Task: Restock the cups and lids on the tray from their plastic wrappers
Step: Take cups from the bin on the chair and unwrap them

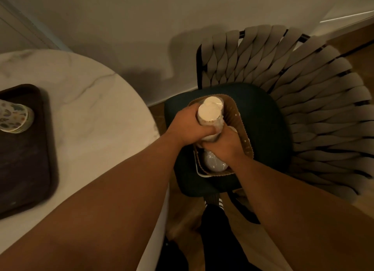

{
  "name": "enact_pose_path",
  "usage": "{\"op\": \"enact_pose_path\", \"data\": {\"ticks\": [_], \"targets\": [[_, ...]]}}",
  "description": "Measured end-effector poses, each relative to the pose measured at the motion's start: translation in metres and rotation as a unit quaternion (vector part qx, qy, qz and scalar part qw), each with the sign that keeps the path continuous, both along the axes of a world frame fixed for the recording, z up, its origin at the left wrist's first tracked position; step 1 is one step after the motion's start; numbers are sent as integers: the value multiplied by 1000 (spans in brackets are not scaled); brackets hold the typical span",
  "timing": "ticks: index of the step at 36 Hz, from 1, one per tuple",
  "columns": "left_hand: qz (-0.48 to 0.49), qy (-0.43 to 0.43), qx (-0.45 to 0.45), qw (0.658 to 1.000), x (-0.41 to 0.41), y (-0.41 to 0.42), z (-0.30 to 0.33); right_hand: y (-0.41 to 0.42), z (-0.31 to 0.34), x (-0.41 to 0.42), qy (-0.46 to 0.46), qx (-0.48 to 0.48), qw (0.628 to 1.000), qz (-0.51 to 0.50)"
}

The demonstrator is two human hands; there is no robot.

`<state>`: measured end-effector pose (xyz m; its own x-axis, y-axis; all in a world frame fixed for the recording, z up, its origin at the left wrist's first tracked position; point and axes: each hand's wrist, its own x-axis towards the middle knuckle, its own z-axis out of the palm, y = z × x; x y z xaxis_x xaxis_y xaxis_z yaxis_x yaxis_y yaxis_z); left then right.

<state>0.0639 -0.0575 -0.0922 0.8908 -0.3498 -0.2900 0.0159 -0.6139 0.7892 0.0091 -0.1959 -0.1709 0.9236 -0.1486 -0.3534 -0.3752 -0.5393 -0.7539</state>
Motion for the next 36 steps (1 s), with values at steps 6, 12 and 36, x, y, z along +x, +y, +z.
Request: {"op": "enact_pose_path", "data": {"ticks": [6,12,36], "targets": [[45,69,-65,994,-3,0,8,0,27,-3,-15,84,995,-46],[66,98,-117,986,-1,1,27,7,52,0,-61,100,992,-55],[282,-19,-236,930,-64,151,137,164,177,-1,-140,157,973,91]]}}
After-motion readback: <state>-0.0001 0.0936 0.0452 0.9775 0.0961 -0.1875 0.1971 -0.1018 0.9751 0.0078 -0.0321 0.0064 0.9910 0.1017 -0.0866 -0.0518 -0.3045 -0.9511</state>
